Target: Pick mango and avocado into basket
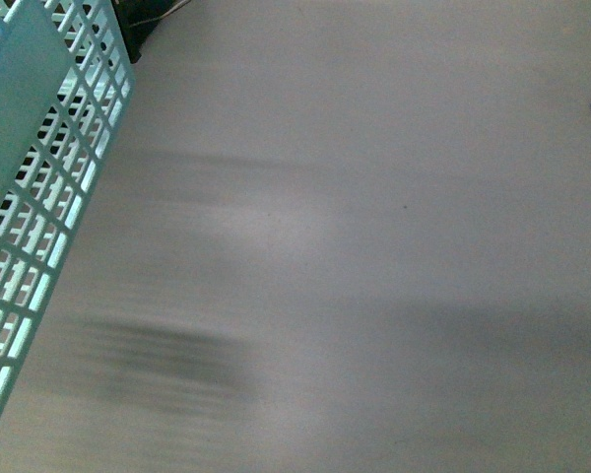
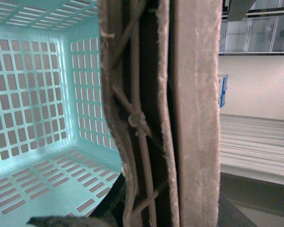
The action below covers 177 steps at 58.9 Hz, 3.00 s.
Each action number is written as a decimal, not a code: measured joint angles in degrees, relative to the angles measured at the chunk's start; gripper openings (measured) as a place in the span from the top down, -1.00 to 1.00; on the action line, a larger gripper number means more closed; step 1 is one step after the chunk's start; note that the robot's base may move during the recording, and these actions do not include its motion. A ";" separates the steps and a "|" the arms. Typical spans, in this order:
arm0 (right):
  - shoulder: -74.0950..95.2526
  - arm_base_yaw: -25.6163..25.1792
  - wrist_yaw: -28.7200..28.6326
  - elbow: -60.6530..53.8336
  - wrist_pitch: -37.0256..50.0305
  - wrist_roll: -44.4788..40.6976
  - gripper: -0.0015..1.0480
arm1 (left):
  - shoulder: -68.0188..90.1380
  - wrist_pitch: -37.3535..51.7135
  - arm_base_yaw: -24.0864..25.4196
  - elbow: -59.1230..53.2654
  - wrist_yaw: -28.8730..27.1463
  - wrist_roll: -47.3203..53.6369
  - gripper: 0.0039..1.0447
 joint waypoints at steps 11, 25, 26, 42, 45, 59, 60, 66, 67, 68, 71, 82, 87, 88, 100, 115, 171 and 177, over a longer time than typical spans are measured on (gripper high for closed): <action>-0.02 0.00 0.00 0.00 0.00 0.00 -0.83 | 0.00 -0.11 0.00 0.00 -0.07 0.02 0.70; 0.00 0.00 0.00 0.00 0.00 -0.02 -0.83 | 0.04 -0.11 0.00 0.00 -0.11 0.02 0.70; -0.02 0.00 0.00 0.00 0.00 0.00 -0.83 | 0.04 -0.11 0.00 0.00 -0.11 0.02 0.70; 0.00 0.00 0.00 0.00 0.00 0.00 -0.83 | 0.04 -0.11 0.00 0.02 -0.07 0.00 0.70; 0.00 0.00 0.02 0.00 0.00 0.00 -0.83 | 0.04 -0.11 0.00 0.02 -0.07 0.02 0.70; 0.00 0.00 0.00 0.00 0.00 0.00 -0.83 | 0.04 -0.11 0.00 0.02 -0.09 0.02 0.70; -0.02 0.00 -0.02 0.00 0.00 -0.02 -0.83 | 0.04 -0.11 0.00 0.02 -0.09 -0.02 0.70; 0.00 0.00 0.00 0.00 0.00 0.00 -0.83 | 0.04 -0.11 0.00 0.02 -0.07 0.00 0.70; -0.02 0.00 0.02 0.00 0.00 0.00 -0.83 | 0.04 -0.11 0.00 0.02 -0.07 -0.02 0.70; 0.00 0.00 0.00 0.00 0.00 -0.02 -0.83 | 0.04 -0.11 0.00 0.02 -0.07 0.00 0.70; 0.00 0.00 0.02 0.00 0.00 0.00 -0.83 | 0.04 -0.11 0.00 0.02 -0.07 0.00 0.70; 0.00 0.00 -0.02 0.00 0.00 0.00 -0.83 | 0.04 -0.11 0.00 0.04 -0.09 0.02 0.70; -0.02 0.00 0.00 0.00 0.00 0.00 -0.83 | 0.04 -0.11 0.00 0.04 -0.09 0.02 0.70; 0.00 0.00 0.00 0.00 0.00 0.00 -0.83 | 0.04 -0.11 0.00 0.04 -0.09 0.02 0.70; 0.00 0.00 0.00 0.00 0.00 -0.02 -0.83 | 0.04 -0.11 0.00 0.04 -0.09 0.00 0.70; 0.00 0.00 -0.02 0.00 0.00 -0.04 -0.83 | 0.04 -0.11 0.00 0.04 -0.07 0.00 0.70; 0.00 0.00 0.15 0.00 0.02 0.00 -0.83 | -0.07 -0.11 -0.13 0.24 0.50 -0.52 0.70; 0.00 0.00 0.15 0.00 0.02 0.00 -0.83 | -0.07 -0.11 -0.11 0.24 -0.09 -0.37 0.70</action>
